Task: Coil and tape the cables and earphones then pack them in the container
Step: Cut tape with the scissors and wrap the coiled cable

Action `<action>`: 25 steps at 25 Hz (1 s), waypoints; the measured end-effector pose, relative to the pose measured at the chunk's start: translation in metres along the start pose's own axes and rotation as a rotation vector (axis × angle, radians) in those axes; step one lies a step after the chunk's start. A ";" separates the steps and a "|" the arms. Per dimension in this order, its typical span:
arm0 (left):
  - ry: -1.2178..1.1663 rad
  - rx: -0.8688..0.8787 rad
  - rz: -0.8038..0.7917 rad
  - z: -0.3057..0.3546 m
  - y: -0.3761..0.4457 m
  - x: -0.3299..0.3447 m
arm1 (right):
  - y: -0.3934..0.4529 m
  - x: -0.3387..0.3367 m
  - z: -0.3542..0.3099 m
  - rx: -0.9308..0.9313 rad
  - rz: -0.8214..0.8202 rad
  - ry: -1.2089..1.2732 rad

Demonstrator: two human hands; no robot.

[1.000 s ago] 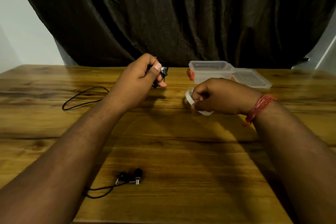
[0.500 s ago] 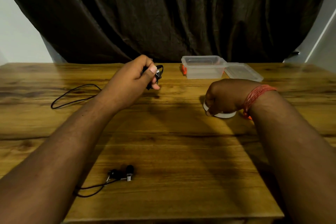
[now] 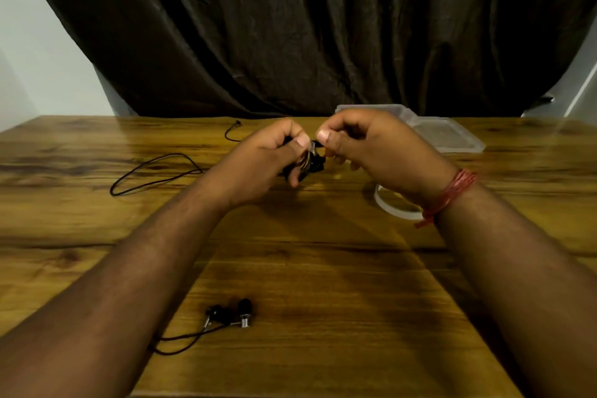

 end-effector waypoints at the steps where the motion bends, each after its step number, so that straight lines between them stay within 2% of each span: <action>1: -0.002 -0.011 -0.013 0.000 0.000 0.002 | 0.000 0.007 -0.001 -0.001 -0.040 0.067; 13: -0.043 -0.014 -0.030 -0.005 0.001 0.003 | 0.002 0.024 0.018 0.087 -0.198 0.510; 19: -0.203 0.007 -0.100 -0.006 0.002 0.009 | -0.008 0.011 0.017 0.104 -0.348 0.524; 21: -0.271 -0.003 -0.101 -0.011 0.003 0.009 | -0.006 -0.008 0.019 0.099 -0.207 0.560; 24: -0.388 -0.003 -0.046 -0.018 0.007 0.008 | -0.004 -0.027 0.030 0.086 0.271 0.661; 25: -0.412 -0.003 -0.036 -0.019 0.009 0.011 | -0.004 -0.022 0.030 0.069 0.383 0.633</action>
Point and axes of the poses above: each hand's wrist, its own y-axis towards the middle knuckle, its own x-axis out of the palm, z = x × y, the point moved 8 cm from there along y, towards the middle knuckle, and after that the axes turned 11 degrees about -z, right-handed, at the moved point
